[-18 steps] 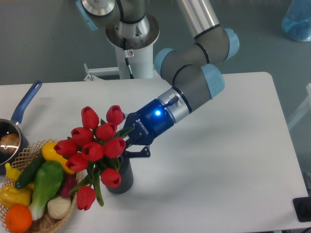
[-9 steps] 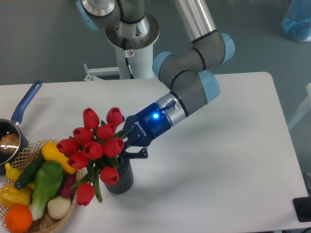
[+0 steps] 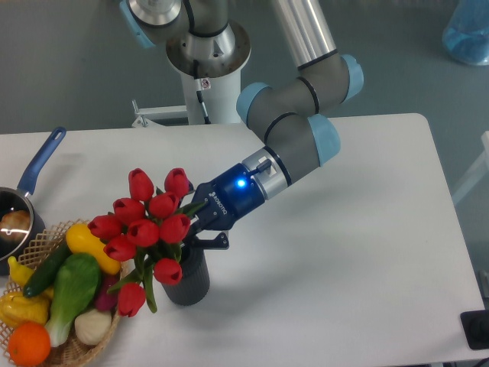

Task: Insert the flowers into the vase
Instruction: 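Push the stems deeper into the vase, adjusting the bouquet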

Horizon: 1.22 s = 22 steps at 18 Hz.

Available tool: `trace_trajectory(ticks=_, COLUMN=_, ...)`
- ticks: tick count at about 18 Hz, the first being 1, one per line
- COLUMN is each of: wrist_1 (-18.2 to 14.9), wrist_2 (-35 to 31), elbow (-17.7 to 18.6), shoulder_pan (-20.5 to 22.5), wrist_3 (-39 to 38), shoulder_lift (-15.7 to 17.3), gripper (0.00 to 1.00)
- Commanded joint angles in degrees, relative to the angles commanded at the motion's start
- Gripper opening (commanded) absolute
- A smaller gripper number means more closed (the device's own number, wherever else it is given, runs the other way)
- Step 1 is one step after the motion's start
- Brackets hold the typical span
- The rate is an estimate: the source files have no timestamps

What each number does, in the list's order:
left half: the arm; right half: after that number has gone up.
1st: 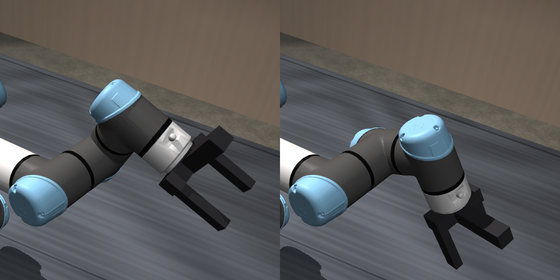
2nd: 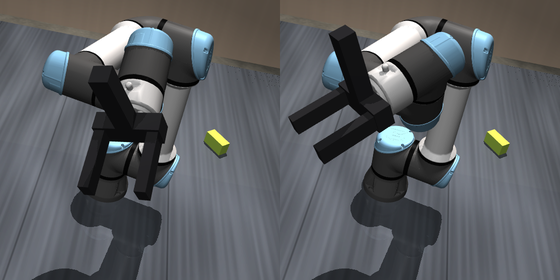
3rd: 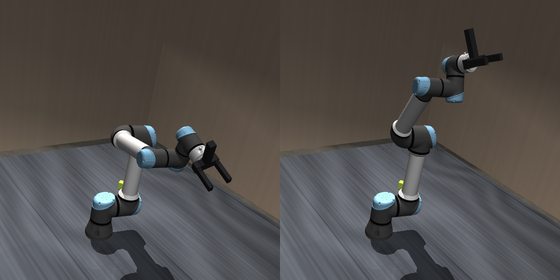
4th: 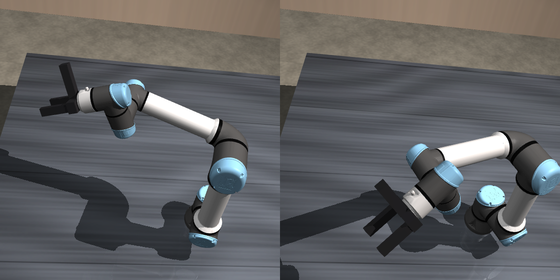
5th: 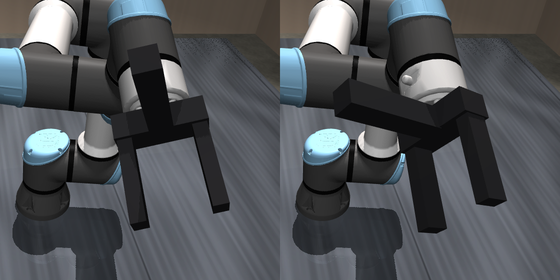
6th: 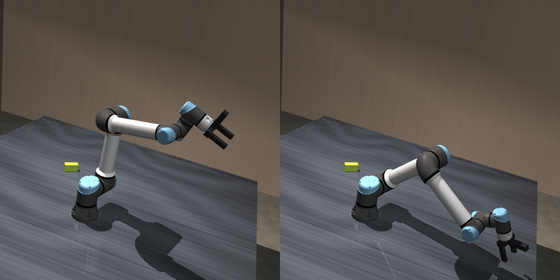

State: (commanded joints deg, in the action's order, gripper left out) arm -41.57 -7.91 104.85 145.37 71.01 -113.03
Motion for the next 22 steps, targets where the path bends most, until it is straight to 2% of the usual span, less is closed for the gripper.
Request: trace_trajectory(ticks=22, wrist_1=-0.09, wrist_2=-0.09, elbow=0.53, shoulder_pan=0.97, wrist_3=5.8, shoulder_lift=-1.76, gripper=0.15)
